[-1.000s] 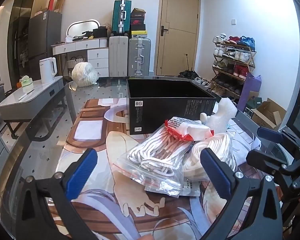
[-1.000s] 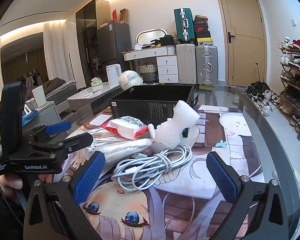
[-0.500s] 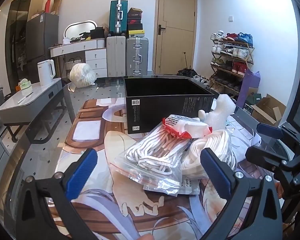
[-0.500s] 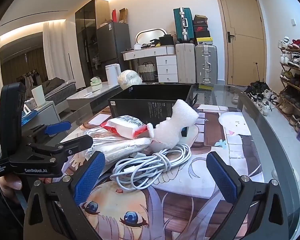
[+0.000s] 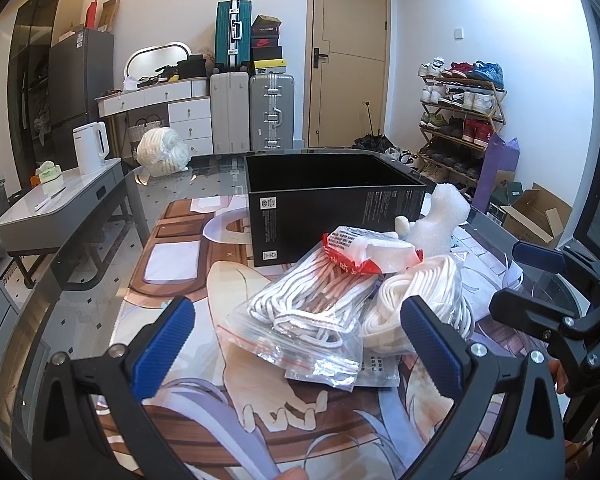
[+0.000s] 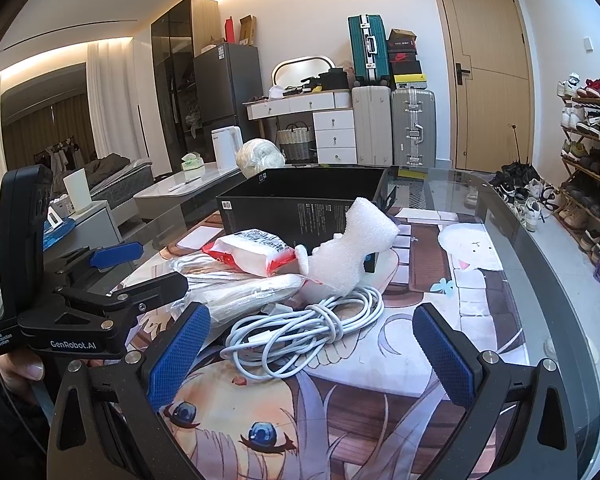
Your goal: Organize soft objects
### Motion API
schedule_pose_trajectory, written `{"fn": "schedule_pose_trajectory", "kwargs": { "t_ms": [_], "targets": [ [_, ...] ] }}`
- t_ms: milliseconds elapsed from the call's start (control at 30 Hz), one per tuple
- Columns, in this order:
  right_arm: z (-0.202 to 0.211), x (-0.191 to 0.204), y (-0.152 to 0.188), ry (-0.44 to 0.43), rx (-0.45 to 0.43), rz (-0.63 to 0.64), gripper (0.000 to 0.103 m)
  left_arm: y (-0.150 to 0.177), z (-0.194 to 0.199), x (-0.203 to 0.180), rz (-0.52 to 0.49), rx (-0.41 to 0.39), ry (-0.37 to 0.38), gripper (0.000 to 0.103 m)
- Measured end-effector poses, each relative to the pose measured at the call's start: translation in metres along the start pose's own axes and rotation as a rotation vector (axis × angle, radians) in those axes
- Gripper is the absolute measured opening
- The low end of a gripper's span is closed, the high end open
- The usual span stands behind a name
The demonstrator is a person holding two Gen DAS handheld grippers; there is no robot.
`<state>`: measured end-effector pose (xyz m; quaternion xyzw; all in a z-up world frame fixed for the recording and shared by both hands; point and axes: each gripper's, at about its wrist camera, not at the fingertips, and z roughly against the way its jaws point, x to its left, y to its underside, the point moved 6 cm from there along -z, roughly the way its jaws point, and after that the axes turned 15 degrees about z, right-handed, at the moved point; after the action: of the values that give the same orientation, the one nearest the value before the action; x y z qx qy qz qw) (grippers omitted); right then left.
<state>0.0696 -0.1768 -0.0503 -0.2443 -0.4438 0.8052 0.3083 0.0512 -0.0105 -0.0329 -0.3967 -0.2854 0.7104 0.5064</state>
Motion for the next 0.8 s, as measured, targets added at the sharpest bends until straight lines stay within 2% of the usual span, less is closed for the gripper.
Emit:
{"fn": "schedule_pose_trajectory", "kwargs": {
  "t_ms": [800],
  "targets": [
    [-0.002,-0.0004,0.0,-0.001,0.002,-0.001,0.103,-0.001,-0.0019,-0.0006,-0.009,0.004,0.003,0.103]
  ]
}}
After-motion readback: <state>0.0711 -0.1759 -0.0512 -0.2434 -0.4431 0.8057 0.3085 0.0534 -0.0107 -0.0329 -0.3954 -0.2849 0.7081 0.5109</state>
